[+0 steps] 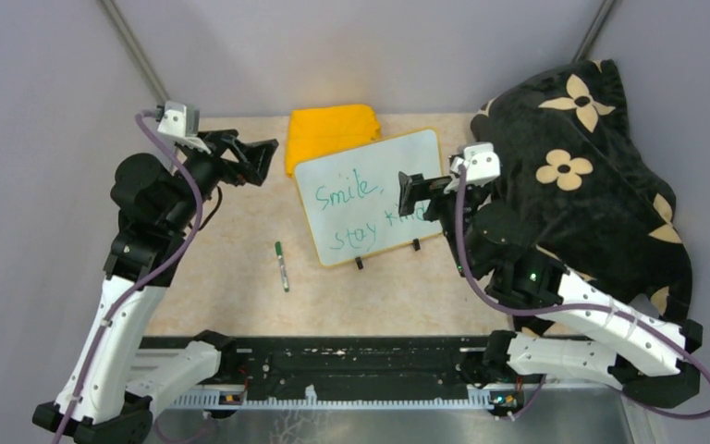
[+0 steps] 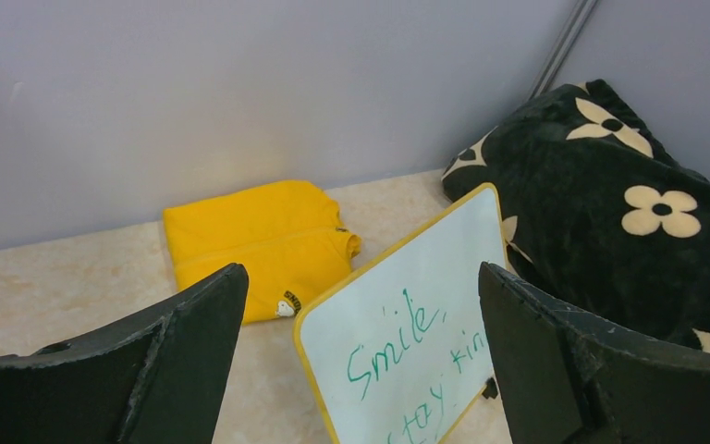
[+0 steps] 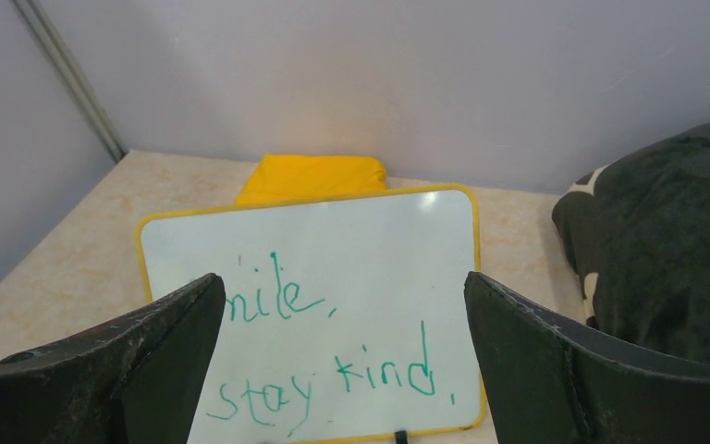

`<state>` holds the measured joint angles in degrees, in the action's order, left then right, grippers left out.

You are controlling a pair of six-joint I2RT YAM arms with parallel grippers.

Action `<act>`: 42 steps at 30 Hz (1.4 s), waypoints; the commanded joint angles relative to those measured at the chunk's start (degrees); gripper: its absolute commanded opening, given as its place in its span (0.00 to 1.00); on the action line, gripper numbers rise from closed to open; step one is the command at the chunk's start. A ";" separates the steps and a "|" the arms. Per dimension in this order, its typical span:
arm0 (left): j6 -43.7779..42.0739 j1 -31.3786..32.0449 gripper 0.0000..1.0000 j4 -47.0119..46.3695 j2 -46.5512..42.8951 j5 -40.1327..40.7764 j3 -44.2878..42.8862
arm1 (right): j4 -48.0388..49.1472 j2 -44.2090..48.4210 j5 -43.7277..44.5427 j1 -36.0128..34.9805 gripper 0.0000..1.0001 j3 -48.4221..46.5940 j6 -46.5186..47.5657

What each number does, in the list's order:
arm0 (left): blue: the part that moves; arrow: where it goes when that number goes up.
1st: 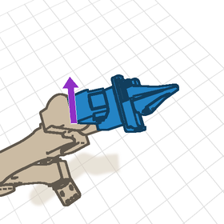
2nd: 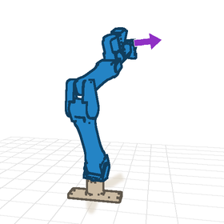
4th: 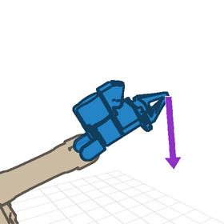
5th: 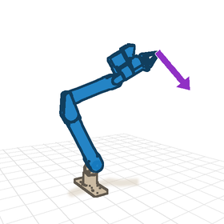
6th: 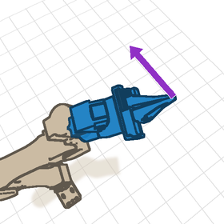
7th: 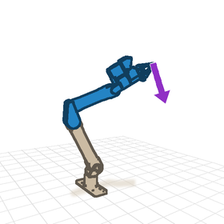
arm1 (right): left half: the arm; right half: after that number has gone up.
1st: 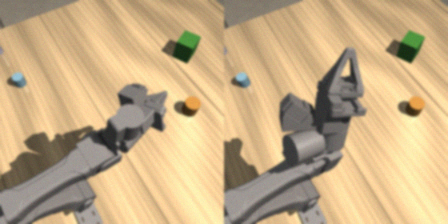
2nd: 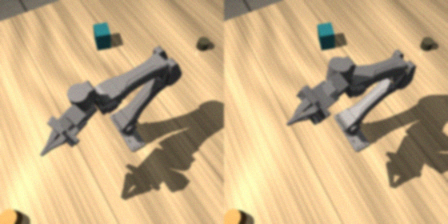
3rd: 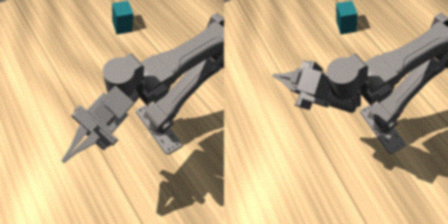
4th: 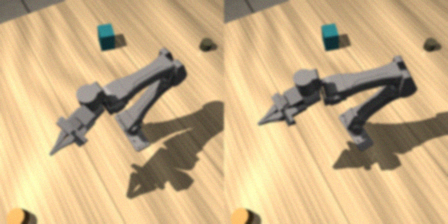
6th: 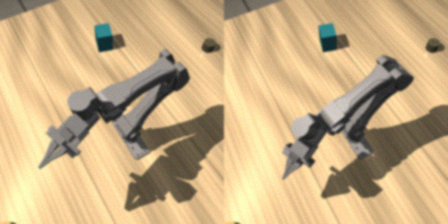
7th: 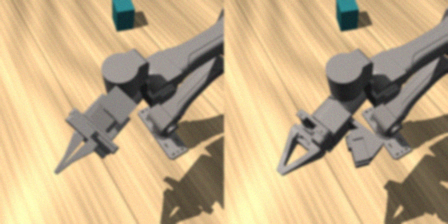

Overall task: Write a sentence on the whiteboard
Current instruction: Reset both arms

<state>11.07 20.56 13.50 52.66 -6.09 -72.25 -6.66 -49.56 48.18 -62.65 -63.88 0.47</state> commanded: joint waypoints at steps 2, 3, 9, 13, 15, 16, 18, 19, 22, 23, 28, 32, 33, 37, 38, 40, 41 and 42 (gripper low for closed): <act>-2.54 0.38 0.99 4.80 0.91 -0.50 -1.63 | 3.94 -0.64 11.04 -2.83 0.99 0.93 4.87; -2.42 0.34 0.99 5.64 1.14 -0.31 -2.26 | 5.00 0.09 10.03 -2.83 0.99 1.97 4.60; -1.96 0.38 0.99 9.08 2.94 -0.42 -12.39 | 9.13 4.69 -0.40 -2.82 0.99 1.73 3.53; -1.35 0.53 0.99 10.60 7.09 -2.53 -23.26 | 9.39 2.64 -2.38 -2.83 0.99 -5.34 7.29; -0.95 0.70 0.99 10.76 8.88 -3.08 -27.47 | 9.54 0.85 -3.02 -2.83 0.99 -9.27 9.41; -0.74 0.70 0.99 10.51 9.63 -3.18 -29.27 | 9.93 0.00 -3.42 -2.83 0.99 -11.06 10.17; -0.26 0.70 0.99 10.03 11.09 -3.36 -32.12 | 10.83 -1.65 -4.47 -2.83 0.99 -14.15 11.51; 0.12 0.66 0.99 9.55 11.61 -3.77 -33.30 | 11.27 -2.32 -5.26 -2.83 0.99 -15.97 11.95; 1.44 0.71 0.99 8.02 12.09 -5.36 -34.19 | 13.33 -3.38 -6.73 -2.87 0.99 -17.03 13.15; 1.78 0.67 0.99 7.89 11.94 -5.56 -34.00 | 14.14 -3.35 -6.91 -2.83 0.99 -16.64 13.31; 1.59 0.71 0.99 6.24 9.35 -4.15 -28.01 | 16.81 -2.15 -6.39 -2.83 0.99 -11.20 13.68; 1.98 0.71 0.99 5.12 7.14 -3.18 -23.48 | 18.69 -0.01 -5.14 -2.87 0.99 -5.47 13.43; 2.09 0.69 0.99 5.06 6.78 -2.81 -22.82 | 18.96 0.58 -4.79 -2.83 0.99 -4.28 13.20; 2.20 0.71 0.99 5.32 5.96 -2.44 -20.58 | 19.49 2.44 -3.06 -2.83 0.99 -0.74 13.13; 2.20 0.69 0.99 5.36 5.83 -2.38 -20.12 | 19.44 2.78 -2.76 -2.83 0.99 -0.31 13.15; 2.29 0.69 0.99 5.31 5.47 -2.35 -19.06 | 19.32 3.33 -2.30 -2.83 0.99 0.24 13.15; 2.28 0.71 0.99 5.27 5.24 -2.35 -18.51 | 19.31 3.52 -2.10 -2.83 0.99 0.44 13.23; 2.37 0.68 0.99 5.26 5.12 -2.33 -18.10 | 19.23 3.63 -1.98 -2.81 0.99 0.50 13.31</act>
<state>12.67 20.91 20.56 58.94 -9.02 -91.79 9.28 -48.34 44.60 -65.10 -62.94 13.06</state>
